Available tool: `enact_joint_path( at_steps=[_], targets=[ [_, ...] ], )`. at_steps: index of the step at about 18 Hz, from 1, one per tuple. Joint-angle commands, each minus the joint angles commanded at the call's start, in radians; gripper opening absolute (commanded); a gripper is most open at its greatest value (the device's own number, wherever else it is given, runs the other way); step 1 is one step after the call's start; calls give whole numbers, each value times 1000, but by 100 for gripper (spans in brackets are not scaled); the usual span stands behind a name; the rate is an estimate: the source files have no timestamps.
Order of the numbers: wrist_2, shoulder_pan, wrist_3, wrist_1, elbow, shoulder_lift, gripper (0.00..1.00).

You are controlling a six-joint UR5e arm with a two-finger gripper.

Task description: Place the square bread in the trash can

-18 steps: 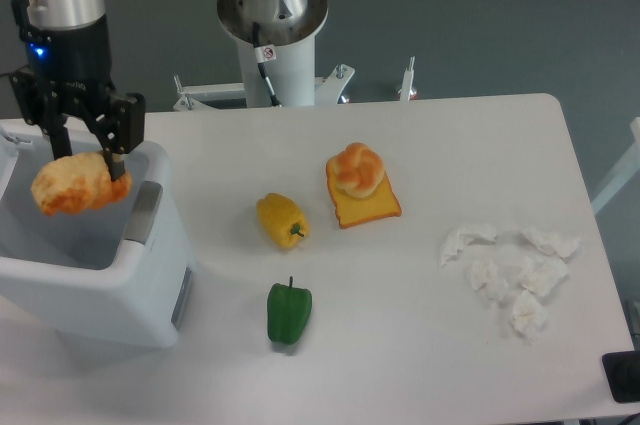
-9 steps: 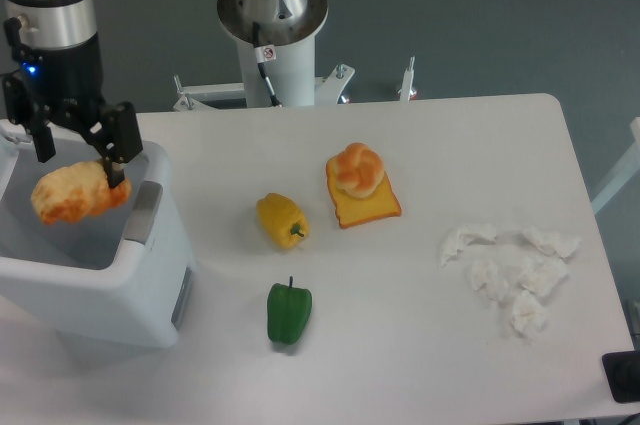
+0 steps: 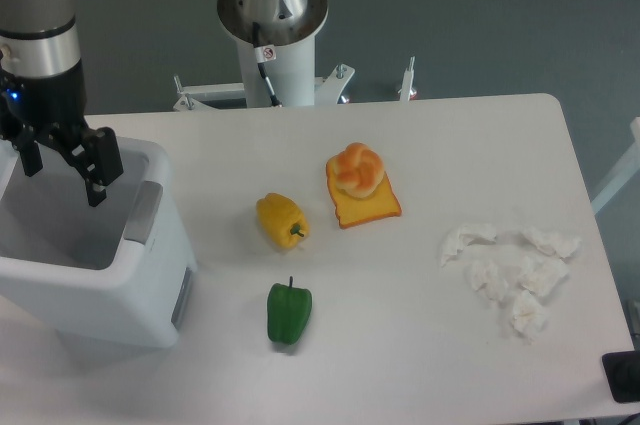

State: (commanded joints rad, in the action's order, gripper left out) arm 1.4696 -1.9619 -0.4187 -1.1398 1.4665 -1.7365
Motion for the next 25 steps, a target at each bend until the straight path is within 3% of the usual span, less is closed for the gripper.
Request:
enact_joint_path(
  at_steps=[8,14,19,22,25],
  targets=[
    [0,-189,-133,11,-26,35,100],
    [0,-363,-364,12,-22,28,100],
    [11,-472,-480,3,3,-29,100],
    [60,-505,-486,5,34,-63,100],
    [66,-517,-525,0,35,-135,100]
  ],
)
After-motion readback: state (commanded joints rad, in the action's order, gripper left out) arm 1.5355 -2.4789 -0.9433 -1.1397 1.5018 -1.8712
